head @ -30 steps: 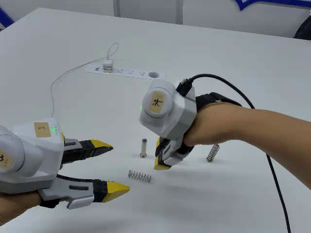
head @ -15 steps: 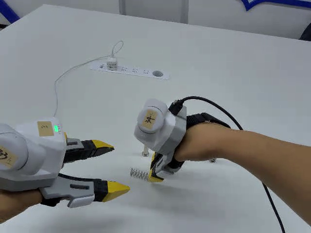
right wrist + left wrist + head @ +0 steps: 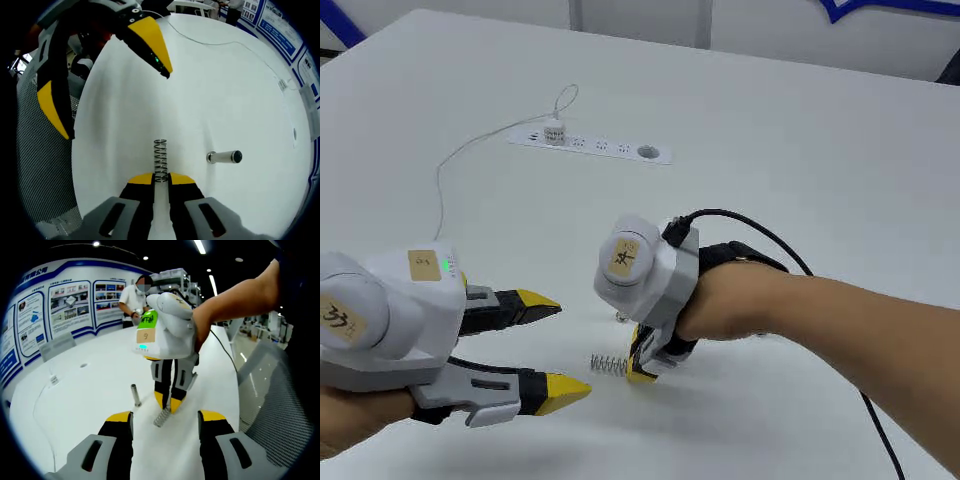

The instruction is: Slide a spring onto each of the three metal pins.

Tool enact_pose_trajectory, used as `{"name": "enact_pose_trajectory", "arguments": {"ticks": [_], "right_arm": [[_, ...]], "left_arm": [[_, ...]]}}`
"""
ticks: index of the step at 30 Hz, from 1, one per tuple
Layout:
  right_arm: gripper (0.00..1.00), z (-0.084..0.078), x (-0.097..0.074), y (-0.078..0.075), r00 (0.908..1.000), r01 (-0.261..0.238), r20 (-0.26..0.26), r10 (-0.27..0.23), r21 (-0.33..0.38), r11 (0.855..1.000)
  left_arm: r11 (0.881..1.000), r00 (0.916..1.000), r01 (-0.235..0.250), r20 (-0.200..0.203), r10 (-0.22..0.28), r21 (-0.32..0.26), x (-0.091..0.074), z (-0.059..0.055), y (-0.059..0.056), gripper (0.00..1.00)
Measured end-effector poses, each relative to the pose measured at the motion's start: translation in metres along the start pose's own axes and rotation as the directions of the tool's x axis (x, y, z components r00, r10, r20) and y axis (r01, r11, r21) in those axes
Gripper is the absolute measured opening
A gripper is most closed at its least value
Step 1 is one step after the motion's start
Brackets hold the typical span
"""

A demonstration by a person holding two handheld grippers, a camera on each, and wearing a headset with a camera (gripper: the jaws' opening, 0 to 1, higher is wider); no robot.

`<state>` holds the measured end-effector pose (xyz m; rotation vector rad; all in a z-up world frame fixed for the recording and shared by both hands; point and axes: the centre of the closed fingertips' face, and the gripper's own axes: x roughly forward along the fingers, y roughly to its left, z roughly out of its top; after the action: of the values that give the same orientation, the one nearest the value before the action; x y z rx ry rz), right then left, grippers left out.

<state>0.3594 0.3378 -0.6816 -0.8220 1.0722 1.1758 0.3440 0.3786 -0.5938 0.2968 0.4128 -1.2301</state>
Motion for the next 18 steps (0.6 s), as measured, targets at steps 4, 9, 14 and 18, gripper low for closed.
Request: {"name": "enact_pose_trajectory", "arguments": {"ticks": [4,9,14,18], "right_arm": [[0.11,0.001,-0.012,0.005,1.0000,-0.008,0.001,0.008,-0.010,1.000],[0.11,0.004,-0.032,0.011,1.0000,-0.007,0.006,0.007,-0.040,0.999],[0.11,0.008,-0.049,0.018,0.9999,-0.011,0.004,0.011,-0.075,0.997],[0.11,0.012,-0.059,0.024,0.9999,-0.010,0.002,0.010,-0.100,0.995]], "left_arm": [[1.000,0.9999,0.011,-0.010,-0.011,0.004,0.004,-0.003,-0.003,0.52],[0.999,0.9990,0.036,-0.028,-0.036,0.026,0.014,-0.006,-0.007,0.48],[0.996,0.9973,0.064,-0.038,-0.062,0.060,0.024,-0.003,-0.012,0.42],[0.992,0.9962,0.081,-0.041,-0.077,0.095,0.029,0.000,-0.016,0.35]]}}
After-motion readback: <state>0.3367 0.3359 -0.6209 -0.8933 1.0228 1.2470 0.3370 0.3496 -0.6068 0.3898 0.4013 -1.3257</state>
